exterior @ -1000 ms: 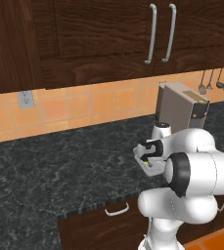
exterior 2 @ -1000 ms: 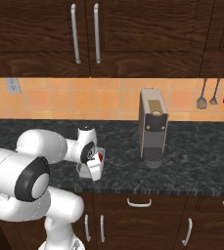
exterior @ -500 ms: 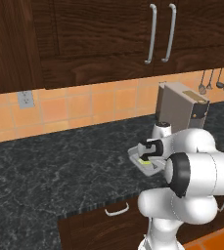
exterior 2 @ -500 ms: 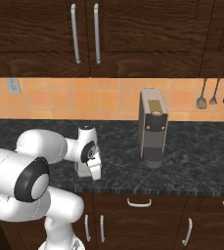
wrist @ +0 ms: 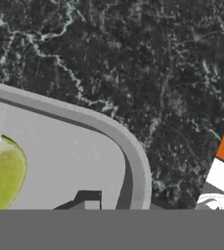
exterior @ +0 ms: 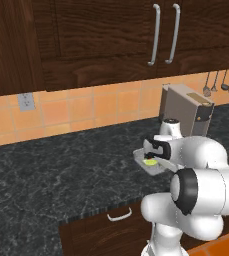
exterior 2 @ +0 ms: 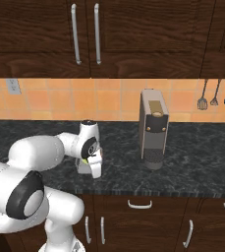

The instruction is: Take the meat container that has the steak and place it on the second highest rack of the freezer. Then take the vegetable container that has the lemon wedge and bell pepper and place it on the highest rack of the freezer.

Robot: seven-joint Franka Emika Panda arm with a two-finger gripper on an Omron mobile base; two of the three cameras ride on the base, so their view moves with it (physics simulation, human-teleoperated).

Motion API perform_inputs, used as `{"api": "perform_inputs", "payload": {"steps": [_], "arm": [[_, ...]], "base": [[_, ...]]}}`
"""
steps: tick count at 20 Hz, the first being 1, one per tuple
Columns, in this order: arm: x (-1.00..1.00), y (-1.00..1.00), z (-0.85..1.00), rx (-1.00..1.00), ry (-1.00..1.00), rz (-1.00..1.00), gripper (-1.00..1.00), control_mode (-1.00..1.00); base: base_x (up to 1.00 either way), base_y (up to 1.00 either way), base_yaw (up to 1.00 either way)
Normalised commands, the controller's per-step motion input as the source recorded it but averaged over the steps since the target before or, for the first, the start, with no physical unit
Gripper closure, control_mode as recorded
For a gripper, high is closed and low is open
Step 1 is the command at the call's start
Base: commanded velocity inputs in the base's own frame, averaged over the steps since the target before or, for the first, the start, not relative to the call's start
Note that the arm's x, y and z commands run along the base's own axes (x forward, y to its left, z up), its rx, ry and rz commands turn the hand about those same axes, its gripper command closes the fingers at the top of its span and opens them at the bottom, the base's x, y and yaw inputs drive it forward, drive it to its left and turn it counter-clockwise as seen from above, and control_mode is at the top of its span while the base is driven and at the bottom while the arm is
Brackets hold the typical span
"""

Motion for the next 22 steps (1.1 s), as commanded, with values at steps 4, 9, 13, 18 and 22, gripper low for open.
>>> {"api": "perform_inputs", "payload": {"steps": [4,9,13,18,22], "arm": [[-0.45,-0.18,0.52,0.01,-0.01,-0.13,1.00,-1.00],[-0.45,0.01,0.60,0.00,-0.10,-0.16,1.00,-1.00],[-0.30,0.39,0.67,0.00,-0.07,-0.15,1.00,-1.00],[-0.43,0.49,0.55,0.00,-0.03,-0.08,1.00,-1.00],[-0.52,0.21,0.60,0.00,0.00,-0.01,1.00,-1.00]], "base": [[0.00,0.00,0.00],[0.00,0.00,0.00],[0.00,0.00,0.00],[0.00,0.00,0.00],[0.00,0.00,0.00]]}}
